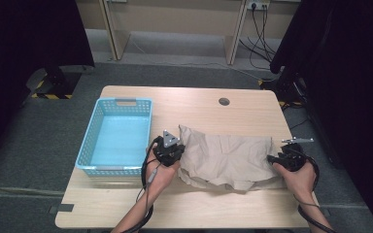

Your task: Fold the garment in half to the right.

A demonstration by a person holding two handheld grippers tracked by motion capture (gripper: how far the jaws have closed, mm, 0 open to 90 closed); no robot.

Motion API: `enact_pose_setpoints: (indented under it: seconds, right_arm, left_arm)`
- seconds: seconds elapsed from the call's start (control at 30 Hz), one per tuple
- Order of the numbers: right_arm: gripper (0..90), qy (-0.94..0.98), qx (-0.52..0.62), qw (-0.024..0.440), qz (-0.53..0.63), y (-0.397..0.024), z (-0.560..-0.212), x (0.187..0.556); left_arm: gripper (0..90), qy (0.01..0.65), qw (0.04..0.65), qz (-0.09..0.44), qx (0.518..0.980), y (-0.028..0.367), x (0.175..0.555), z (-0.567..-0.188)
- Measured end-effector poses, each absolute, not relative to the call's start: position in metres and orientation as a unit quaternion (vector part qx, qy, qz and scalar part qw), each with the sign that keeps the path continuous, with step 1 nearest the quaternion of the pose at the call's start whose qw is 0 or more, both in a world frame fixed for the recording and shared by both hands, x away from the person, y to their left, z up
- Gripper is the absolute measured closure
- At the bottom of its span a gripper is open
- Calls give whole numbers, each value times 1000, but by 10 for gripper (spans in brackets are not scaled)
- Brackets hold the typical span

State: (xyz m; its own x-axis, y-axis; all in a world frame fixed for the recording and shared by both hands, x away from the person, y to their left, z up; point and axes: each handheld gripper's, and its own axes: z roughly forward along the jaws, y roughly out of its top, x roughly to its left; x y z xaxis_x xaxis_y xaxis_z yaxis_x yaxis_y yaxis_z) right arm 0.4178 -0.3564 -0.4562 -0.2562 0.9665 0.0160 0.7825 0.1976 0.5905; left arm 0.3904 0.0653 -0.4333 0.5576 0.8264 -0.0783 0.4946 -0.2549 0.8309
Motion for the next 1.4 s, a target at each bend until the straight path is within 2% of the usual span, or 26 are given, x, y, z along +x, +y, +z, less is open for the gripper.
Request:
enact_pose_setpoints:
  seconds: [1.4]
  right_arm:
    - [507,761,567,183,256,-340,-457,420]
  left_arm:
    - [876,417,445,214,763,65,384,-408]
